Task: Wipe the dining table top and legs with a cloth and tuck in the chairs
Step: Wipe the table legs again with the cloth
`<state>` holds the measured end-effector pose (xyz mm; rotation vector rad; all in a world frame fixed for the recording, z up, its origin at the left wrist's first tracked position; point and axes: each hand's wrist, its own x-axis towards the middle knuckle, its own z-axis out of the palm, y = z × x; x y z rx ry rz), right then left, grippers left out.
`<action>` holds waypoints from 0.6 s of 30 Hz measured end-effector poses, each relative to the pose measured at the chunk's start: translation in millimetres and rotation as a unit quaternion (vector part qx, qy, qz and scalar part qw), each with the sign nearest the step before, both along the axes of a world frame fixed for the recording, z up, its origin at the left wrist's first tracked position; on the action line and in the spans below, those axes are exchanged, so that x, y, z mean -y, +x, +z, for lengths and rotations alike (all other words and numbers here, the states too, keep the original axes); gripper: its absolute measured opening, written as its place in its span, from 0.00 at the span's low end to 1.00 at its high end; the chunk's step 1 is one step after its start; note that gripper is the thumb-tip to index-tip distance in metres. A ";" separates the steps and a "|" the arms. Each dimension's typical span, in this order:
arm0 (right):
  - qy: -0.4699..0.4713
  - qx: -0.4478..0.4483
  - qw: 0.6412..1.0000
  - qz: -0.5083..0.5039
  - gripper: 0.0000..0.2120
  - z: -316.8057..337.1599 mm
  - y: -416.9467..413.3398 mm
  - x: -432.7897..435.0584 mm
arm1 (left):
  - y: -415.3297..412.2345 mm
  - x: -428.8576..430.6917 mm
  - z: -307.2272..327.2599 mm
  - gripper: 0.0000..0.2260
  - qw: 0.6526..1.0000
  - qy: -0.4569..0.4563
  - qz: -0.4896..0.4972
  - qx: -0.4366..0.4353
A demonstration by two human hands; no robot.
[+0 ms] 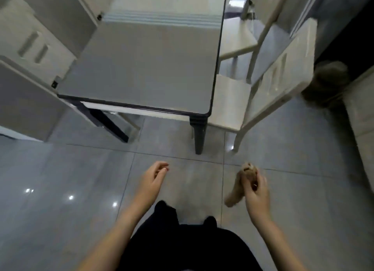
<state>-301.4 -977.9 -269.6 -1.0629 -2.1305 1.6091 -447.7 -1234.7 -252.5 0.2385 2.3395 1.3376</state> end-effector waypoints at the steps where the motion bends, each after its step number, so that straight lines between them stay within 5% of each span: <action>1: -0.004 0.002 1.000 0.009 0.15 -0.8 -5.2 -4.1 | 2.8 3.4 0.2 0.08 1.000 -0.001 0.025 0.009; 10: -0.029 -0.045 0.994 0.099 0.17 6.3 -122.9 -17.8 | -33.7 48.0 -27.0 0.09 0.978 0.012 0.189 0.089; 18: -0.027 -0.057 0.996 0.066 0.13 14.7 -296.3 -14.6 | -180.5 24.5 -25.5 0.08 0.985 0.042 0.148 0.080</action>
